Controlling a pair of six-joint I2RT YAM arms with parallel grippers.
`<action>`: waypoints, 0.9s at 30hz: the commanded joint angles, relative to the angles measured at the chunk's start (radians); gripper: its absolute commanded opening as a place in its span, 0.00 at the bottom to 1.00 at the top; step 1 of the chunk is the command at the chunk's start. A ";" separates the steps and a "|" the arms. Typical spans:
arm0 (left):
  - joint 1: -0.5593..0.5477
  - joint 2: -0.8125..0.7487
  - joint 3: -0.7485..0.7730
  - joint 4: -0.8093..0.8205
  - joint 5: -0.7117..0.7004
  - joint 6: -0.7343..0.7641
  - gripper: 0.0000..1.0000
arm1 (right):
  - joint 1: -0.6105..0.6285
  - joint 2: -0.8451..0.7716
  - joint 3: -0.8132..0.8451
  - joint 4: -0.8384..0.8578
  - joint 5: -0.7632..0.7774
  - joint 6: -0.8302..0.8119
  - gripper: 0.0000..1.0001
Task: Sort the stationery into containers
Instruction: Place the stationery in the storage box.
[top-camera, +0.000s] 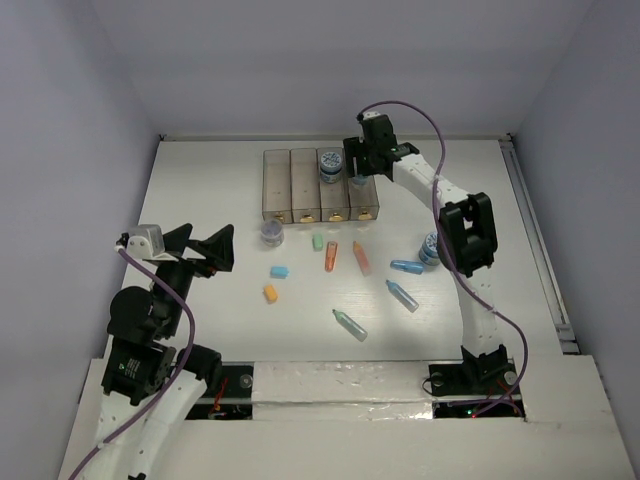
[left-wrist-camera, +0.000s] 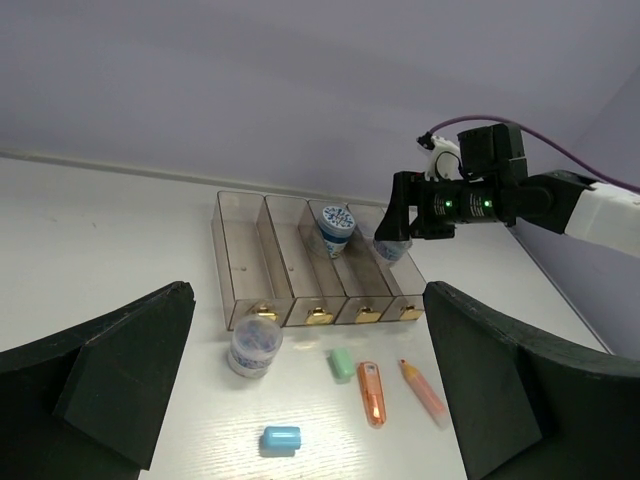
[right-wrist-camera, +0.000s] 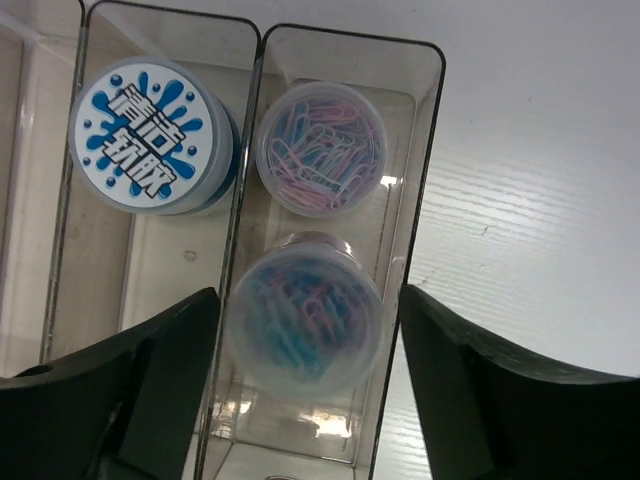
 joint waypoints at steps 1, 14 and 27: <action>0.005 0.012 0.025 0.044 0.003 0.010 0.99 | 0.008 0.001 0.066 0.032 0.015 -0.008 0.81; 0.005 0.011 0.025 0.045 0.004 0.009 0.99 | 0.075 -0.166 -0.085 0.133 -0.100 -0.018 1.00; 0.014 0.002 0.023 0.044 0.003 0.007 0.99 | 0.460 -0.322 -0.431 0.323 -0.099 0.126 1.00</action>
